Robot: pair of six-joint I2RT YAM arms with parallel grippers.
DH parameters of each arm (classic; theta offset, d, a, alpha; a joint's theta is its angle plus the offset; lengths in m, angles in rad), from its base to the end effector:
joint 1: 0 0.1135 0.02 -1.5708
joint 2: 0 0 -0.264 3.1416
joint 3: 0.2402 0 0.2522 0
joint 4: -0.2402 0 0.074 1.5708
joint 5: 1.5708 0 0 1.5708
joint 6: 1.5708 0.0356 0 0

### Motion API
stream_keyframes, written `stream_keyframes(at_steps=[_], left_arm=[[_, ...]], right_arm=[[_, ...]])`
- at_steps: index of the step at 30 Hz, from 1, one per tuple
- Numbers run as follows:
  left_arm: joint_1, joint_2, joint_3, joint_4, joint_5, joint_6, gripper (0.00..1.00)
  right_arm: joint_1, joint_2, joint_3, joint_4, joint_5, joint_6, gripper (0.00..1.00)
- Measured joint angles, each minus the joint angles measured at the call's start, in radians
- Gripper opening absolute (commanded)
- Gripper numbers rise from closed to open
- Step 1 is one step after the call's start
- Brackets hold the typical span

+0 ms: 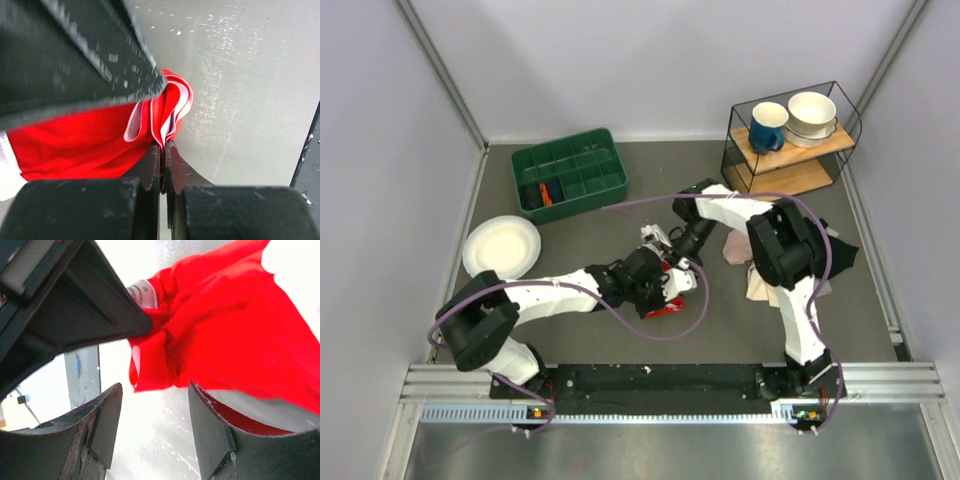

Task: Roll the underwear
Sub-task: Roll the underwear to the center of the board.

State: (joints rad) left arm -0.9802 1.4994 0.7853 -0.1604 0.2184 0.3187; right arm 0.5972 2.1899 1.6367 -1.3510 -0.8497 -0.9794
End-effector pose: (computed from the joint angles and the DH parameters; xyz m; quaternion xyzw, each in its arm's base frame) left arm 0.1580 -0.2496 0.1783 0.5947 0.7217 -0.2070 0.2875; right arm 0.3002 0.2365 0.1587 0.5889 -0.6820 -0.4278 0.0712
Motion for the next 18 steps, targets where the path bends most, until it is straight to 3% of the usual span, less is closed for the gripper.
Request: stream_keyframes(at_steps=[11, 18], left_arm=[[0.223, 0.064, 0.034, -0.024, 0.285, -0.14, 0.0], [0.356, 0.222, 0.146, -0.081, 0.449, -0.241, 0.0]], right_arm=[[-0.145, -0.1, -0.01, 0.008, -0.005, -0.006, 0.54], [-0.16, -0.385, -0.192, 0.088, 0.008, -0.035, 0.52]])
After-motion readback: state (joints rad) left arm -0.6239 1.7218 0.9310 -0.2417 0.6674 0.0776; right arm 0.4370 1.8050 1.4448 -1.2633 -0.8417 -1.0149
